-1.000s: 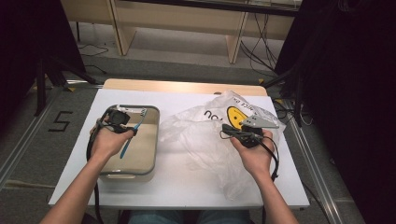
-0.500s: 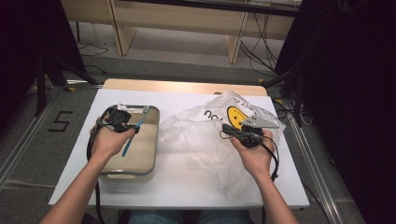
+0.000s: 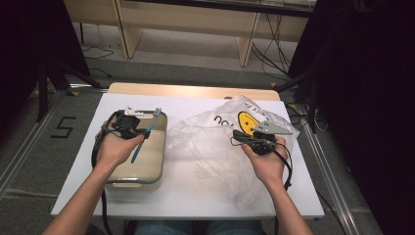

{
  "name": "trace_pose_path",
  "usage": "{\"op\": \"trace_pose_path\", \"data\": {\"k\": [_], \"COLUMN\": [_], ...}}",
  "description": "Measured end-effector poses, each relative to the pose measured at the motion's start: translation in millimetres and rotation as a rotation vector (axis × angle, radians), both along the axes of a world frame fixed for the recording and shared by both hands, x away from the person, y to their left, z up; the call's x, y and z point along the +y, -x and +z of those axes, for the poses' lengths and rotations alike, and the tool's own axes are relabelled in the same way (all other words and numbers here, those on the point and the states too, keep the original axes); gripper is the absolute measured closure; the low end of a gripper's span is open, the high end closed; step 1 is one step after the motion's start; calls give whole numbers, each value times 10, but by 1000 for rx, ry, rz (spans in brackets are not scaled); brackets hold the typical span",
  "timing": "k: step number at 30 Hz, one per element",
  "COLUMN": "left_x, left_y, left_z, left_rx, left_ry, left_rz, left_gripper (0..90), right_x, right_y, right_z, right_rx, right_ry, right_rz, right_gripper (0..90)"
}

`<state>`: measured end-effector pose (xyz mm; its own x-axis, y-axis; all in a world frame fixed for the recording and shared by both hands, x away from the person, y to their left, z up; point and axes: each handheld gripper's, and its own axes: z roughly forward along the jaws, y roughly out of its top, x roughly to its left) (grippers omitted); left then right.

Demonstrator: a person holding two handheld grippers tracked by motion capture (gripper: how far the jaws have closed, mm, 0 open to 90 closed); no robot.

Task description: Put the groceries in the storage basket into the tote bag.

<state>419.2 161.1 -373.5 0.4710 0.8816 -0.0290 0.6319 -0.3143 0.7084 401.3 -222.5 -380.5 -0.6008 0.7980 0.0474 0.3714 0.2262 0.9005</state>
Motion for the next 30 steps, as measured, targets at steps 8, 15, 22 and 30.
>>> {"op": "trace_pose_path", "data": {"k": [8, 15, 22, 30], "left_x": [-72, -124, -195, -251], "left_y": [71, 137, 194, 227], "left_z": [85, 169, 229, 256], "left_rx": [-14, -35, -51, -63], "left_ry": [17, 22, 32, 38], "left_rz": [-30, -59, -81, -98], "left_gripper": [815, 815, 815, 815], "right_x": [1, 3, 4, 4], "right_y": [1, 2, 2, 3], "right_z": [-1, -2, -3, -2], "right_rx": [-2, -3, -2, -2], "right_ry": [0, 0, 1, -1], "right_rz": [1, 0, 1, 1], "right_gripper": [900, 900, 900, 900]}}
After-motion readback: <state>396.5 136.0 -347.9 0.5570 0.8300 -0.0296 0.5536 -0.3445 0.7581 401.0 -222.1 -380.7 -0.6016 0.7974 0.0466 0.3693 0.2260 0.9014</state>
